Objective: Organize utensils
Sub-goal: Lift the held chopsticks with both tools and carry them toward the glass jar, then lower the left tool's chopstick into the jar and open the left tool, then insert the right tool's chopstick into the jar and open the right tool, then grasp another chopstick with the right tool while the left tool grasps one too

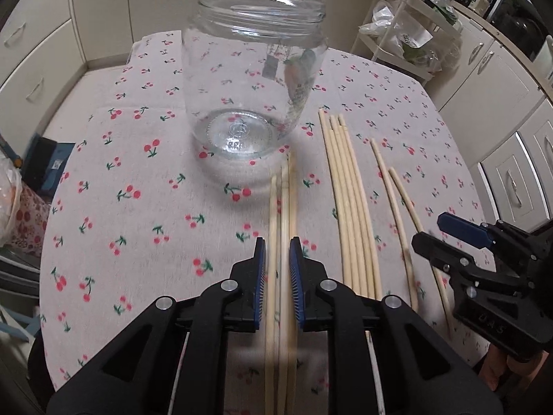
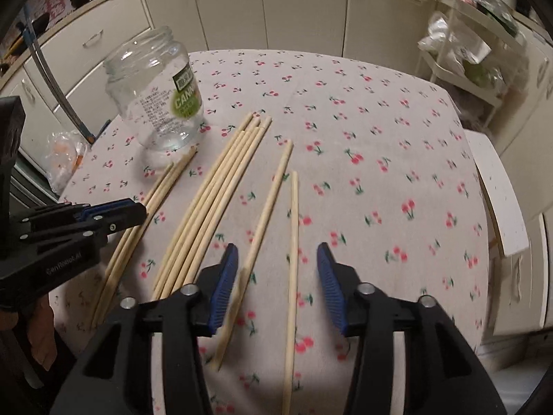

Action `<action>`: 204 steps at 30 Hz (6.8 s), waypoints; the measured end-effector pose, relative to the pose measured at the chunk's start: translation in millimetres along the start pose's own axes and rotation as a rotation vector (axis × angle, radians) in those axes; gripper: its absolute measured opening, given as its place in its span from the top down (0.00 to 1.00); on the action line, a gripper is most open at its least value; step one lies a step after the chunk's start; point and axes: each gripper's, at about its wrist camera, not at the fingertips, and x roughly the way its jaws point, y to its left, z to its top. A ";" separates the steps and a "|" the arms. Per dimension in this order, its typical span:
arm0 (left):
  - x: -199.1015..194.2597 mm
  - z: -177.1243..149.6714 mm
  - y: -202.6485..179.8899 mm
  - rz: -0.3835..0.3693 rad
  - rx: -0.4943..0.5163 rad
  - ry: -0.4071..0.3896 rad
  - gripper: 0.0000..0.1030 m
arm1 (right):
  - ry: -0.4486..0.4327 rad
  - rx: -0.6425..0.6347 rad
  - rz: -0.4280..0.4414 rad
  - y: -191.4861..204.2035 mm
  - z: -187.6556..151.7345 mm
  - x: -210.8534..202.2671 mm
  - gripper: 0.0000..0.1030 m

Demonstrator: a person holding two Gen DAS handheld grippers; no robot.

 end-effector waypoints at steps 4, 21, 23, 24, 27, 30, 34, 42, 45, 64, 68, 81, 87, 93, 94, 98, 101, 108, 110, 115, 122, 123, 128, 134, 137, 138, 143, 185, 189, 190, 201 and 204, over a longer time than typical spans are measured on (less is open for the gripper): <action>-1.1 5.5 6.4 -0.009 -0.024 -0.003 0.87 | -0.008 0.031 0.006 -11.5 3.7 -2.1 0.70; 4.5 3.4 -5.2 0.037 0.082 0.019 0.87 | -0.005 -0.088 -0.053 3.0 4.8 17.0 0.94; 5.0 4.8 -5.0 0.032 0.086 0.021 0.90 | -0.001 -0.028 -0.006 -5.8 4.5 16.4 0.94; 5.4 5.7 -4.0 0.029 0.084 0.024 0.93 | -0.001 0.001 0.017 -10.5 4.3 16.1 0.94; 4.0 8.0 2.2 -0.011 0.064 0.043 0.96 | -0.006 0.081 0.079 -21.8 3.7 15.8 0.94; -9.5 5.8 4.2 -0.029 0.061 0.024 0.96 | -0.024 0.159 0.150 -31.7 0.4 13.8 0.94; -43.1 4.8 8.5 -0.075 0.043 -0.055 0.96 | -0.094 0.246 0.255 -39.8 -4.9 3.7 0.94; -134.9 30.2 11.8 -0.144 0.016 -0.384 0.96 | -0.285 0.297 0.350 -43.6 -5.7 -31.7 0.94; -158.8 49.8 7.7 -0.159 0.011 -0.522 0.96 | -0.301 0.314 0.364 -47.7 -6.6 -33.6 0.94; -127.6 144.6 0.1 0.044 -0.109 -0.934 0.96 | -0.365 0.336 0.380 -55.1 -6.6 -34.7 0.94; -107.1 141.3 -4.6 0.061 -0.086 -0.912 0.96 | -0.379 0.330 0.378 -54.5 -5.8 -36.8 0.94; -79.7 85.1 -2.0 0.104 0.007 -0.822 0.95 | -0.429 0.328 0.413 -48.8 6.1 -50.9 0.94; -76.8 65.9 1.3 0.118 0.060 -0.756 0.95 | -0.505 0.315 0.447 -31.3 27.3 -71.7 0.94; -82.6 46.6 8.3 0.090 0.104 -0.700 0.95 | -0.569 0.312 0.462 -14.9 45.7 -90.0 0.94; -83.6 44.8 9.4 0.086 0.106 -0.694 0.95 | -0.577 0.313 0.463 -13.7 48.3 -91.7 0.94; -92.2 28.6 18.1 0.073 0.105 -0.678 0.82 | -0.648 0.319 0.472 -1.6 72.3 -100.1 0.94; -99.1 21.9 23.2 0.073 0.101 -0.692 0.70 | -0.687 0.325 0.480 10.4 92.1 -99.9 0.94; -104.7 27.4 45.3 0.051 0.010 -0.689 0.64 | -0.806 0.388 0.451 20.0 125.9 -97.0 0.94; -105.4 25.3 52.3 0.054 -0.016 -0.688 0.60 | -0.846 0.407 0.439 20.4 135.6 -93.4 0.94; -99.4 12.8 64.4 0.035 -0.060 -0.653 0.57 | -0.867 0.405 0.387 29.7 154.1 -70.1 0.94; -90.7 3.8 66.5 0.012 -0.070 -0.615 0.53 | -0.839 0.361 0.327 40.0 155.9 -44.2 0.94; -89.7 2.9 67.2 0.010 -0.072 -0.612 0.52 | -0.828 0.352 0.325 40.8 153.8 -40.6 0.94; -87.2 2.2 67.9 0.010 -0.086 -0.600 0.49 | -0.786 0.337 0.329 43.1 136.8 -30.4 0.94; -88.4 1.5 67.7 0.014 -0.096 -0.591 0.46 | -0.738 0.316 0.342 41.9 114.3 -32.7 0.94; -90.2 0.4 66.7 0.013 -0.099 -0.586 0.44 | -0.709 0.301 0.354 42.0 104.3 -34.1 0.94; -91.0 -0.3 66.0 0.012 -0.100 -0.585 0.44 | -0.696 0.292 0.358 42.6 101.0 -34.4 0.94; -99.6 -4.6 61.4 0.010 -0.099 -0.586 0.41 | -0.629 0.268 0.392 42.3 83.7 -38.5 0.62; -4.0 -24.7 -5.2 0.145 0.094 -0.137 0.36 | -0.076 0.053 -0.049 4.6 -20.8 4.8 0.93; -1.1 -23.6 -5.3 0.144 0.104 -0.134 0.36 | -0.045 0.086 -0.001 -1.0 -38.6 -7.3 0.94; -1.1 -22.5 -5.8 0.142 0.107 -0.132 0.36 | -0.041 0.092 0.012 -1.9 -41.3 -9.7 0.94; 8.6 -12.1 -17.8 0.155 0.171 -0.113 0.64 | -0.034 0.063 0.019 4.1 -28.3 -1.5 0.94; 7.1 -9.2 -16.5 0.120 0.162 -0.097 0.75 | -0.040 0.048 0.006 6.1 -25.8 1.1 0.94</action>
